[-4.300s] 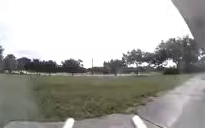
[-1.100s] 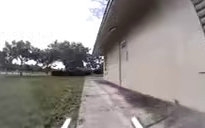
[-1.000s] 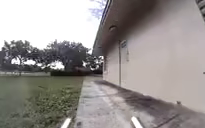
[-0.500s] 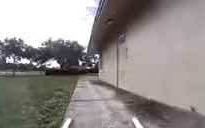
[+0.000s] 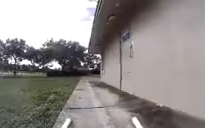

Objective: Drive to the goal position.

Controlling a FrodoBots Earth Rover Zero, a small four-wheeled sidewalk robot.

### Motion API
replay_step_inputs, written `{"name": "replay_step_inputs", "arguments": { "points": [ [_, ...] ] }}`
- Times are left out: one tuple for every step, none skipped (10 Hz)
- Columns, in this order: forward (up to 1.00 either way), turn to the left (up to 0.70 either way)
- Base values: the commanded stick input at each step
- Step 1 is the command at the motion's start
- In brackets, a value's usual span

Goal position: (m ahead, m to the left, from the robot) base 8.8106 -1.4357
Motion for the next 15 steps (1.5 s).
{"name": "replay_step_inputs", "arguments": {
  "points": [
    [0.63,0.25],
    [0.63,0.19],
    [0.63,0.03],
    [0.63,0.03],
    [0.63,0.03],
    [0.63,0.03],
    [0.63,0.03],
    [0.63,0.03],
    [0.63,0.03],
    [0.63,0.03],
    [0.63,0.03],
    [0.63,0.03],
    [0.67,0.03],
    [0.68,0.03],
    [0.68,0.03]
  ]
}}
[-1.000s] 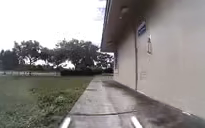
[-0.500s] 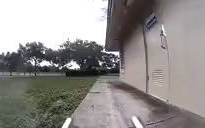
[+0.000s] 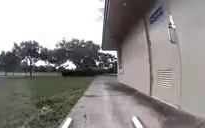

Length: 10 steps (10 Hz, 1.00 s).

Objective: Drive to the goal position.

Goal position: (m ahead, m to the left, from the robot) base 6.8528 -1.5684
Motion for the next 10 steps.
{"name": "replay_step_inputs", "arguments": {
  "points": [
    [0.68,0.03],
    [0.69,0.03],
    [0.69,0.03],
    [0.69,0.03],
    [0.69,0.03],
    [0.69,0.03],
    [0.69,0.03],
    [0.69,0.03],
    [0.69,0.03],
    [0.69,0.05]
  ]
}}
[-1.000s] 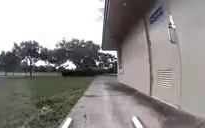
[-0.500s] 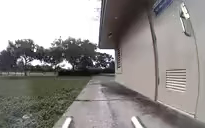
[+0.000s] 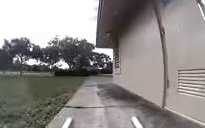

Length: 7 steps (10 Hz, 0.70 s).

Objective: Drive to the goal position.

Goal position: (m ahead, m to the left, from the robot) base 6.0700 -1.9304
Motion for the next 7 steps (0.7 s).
{"name": "replay_step_inputs", "arguments": {
  "points": [
    [0.69,0.07],
    [0.69,0.16],
    [0.69,0.34],
    [0.69,0.32],
    [0.69,0.31],
    [0.69,0.17],
    [0.69,0.03]
  ]
}}
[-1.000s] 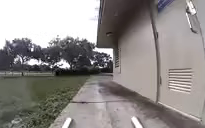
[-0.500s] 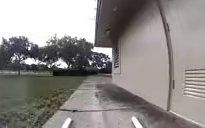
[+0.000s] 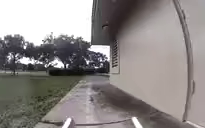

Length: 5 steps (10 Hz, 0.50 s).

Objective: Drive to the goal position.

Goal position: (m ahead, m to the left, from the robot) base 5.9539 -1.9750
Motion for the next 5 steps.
{"name": "replay_step_inputs", "arguments": {
  "points": [
    [0.69,0.03],
    [0.69,0.03],
    [0.69,0.03],
    [0.69,0.03],
    [0.69,0.03]
  ]
}}
